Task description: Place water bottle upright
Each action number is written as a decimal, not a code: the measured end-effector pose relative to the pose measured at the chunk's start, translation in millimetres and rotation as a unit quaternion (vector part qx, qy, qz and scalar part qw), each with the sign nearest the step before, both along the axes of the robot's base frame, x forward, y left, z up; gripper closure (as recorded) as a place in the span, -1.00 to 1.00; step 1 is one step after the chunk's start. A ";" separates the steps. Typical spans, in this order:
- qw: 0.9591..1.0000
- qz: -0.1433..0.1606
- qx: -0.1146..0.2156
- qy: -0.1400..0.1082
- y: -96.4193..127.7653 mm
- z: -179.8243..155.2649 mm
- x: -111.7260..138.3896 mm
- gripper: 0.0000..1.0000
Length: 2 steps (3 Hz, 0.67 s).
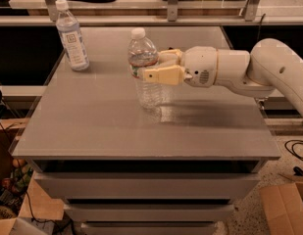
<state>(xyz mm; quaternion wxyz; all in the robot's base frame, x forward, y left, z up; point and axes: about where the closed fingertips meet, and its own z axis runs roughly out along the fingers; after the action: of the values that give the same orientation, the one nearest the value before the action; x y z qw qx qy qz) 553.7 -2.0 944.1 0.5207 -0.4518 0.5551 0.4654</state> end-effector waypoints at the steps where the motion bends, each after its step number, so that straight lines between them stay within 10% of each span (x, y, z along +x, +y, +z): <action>1: 1.000 -0.001 -0.001 -0.001 -0.9 -3.5 -1.7 -0.27; 2: 1.000 -0.001 -0.001 0.000 -0.7 -6.0 -4.0 -0.74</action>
Offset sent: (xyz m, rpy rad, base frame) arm -0.0049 -0.0064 -0.0103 -0.0023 0.0042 -0.0123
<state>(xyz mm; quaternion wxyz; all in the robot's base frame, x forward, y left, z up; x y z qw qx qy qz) 549.7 -2.7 938.1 0.5208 -0.4520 0.5560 0.4640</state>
